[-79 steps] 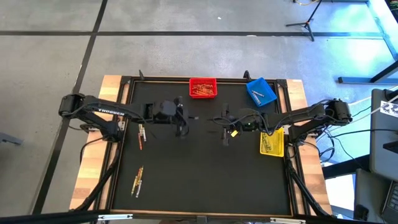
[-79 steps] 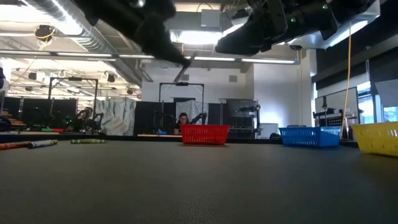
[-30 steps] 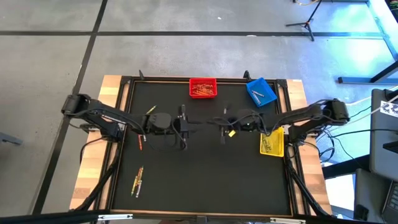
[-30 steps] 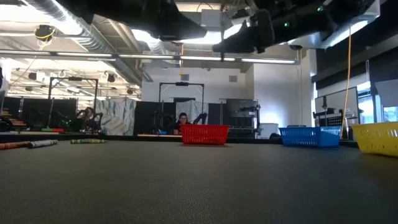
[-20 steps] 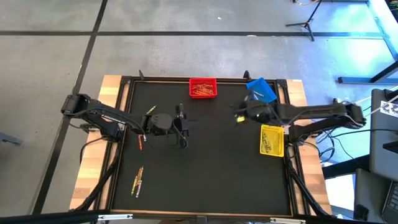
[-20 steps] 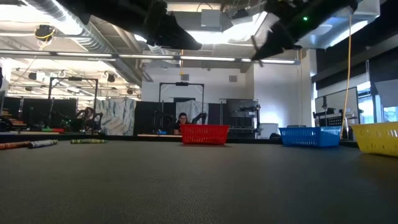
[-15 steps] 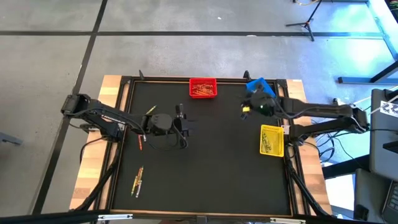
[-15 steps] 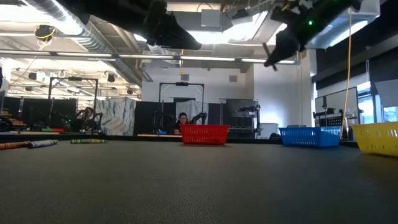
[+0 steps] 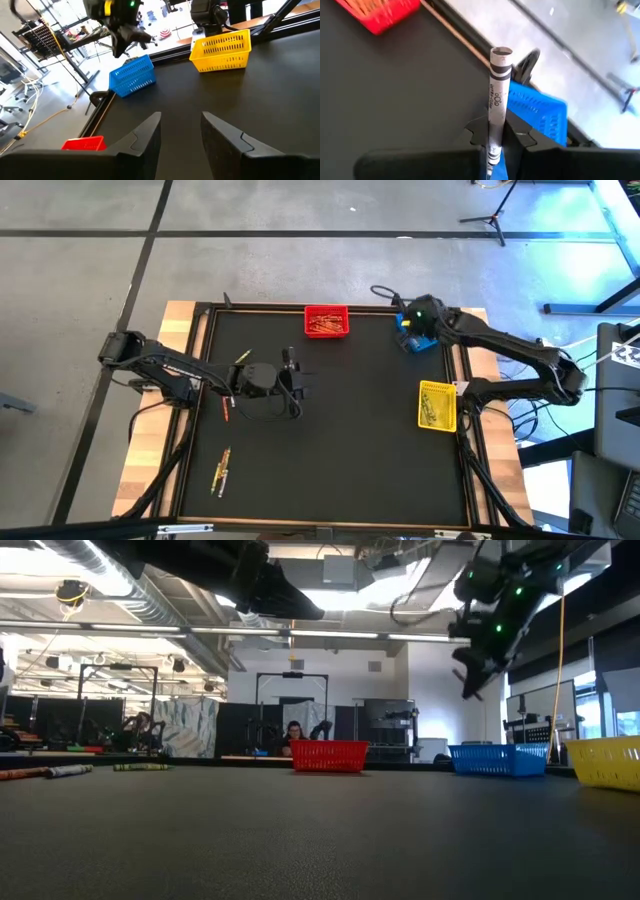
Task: Sort crayons
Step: Put the black crayon into the blue bin, then put the green crayon into the yellow bin
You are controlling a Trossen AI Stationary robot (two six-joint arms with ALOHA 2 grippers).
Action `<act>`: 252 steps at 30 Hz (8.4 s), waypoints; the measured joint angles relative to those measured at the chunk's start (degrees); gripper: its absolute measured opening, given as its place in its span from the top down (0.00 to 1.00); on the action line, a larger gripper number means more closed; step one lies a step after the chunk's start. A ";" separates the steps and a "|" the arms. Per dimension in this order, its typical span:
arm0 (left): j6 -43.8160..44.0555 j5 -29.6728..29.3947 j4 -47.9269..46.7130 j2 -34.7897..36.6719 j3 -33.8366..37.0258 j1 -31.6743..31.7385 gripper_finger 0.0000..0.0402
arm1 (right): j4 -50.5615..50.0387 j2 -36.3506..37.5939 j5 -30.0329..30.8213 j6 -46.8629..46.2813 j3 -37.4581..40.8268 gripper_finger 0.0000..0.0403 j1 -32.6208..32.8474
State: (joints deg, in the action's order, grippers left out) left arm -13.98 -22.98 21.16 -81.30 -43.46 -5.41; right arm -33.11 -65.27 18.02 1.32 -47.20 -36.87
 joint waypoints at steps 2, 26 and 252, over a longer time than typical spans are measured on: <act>-0.08 0.02 0.01 0.00 0.00 0.00 0.68 | -0.04 -1.80 -1.14 -0.04 0.00 0.94 -2.33; -0.06 0.07 -0.12 -0.02 0.00 0.00 0.68 | -1.00 -21.72 -2.15 -1.03 0.04 0.92 -14.20; 7.86 10.11 -1.13 4.57 0.01 -2.97 0.74 | 25.23 4.15 11.12 -5.62 7.67 0.95 52.15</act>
State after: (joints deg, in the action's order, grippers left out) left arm -6.12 -12.88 20.03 -76.72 -43.46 -8.38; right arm -7.88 -61.12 29.15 -4.30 -39.53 15.28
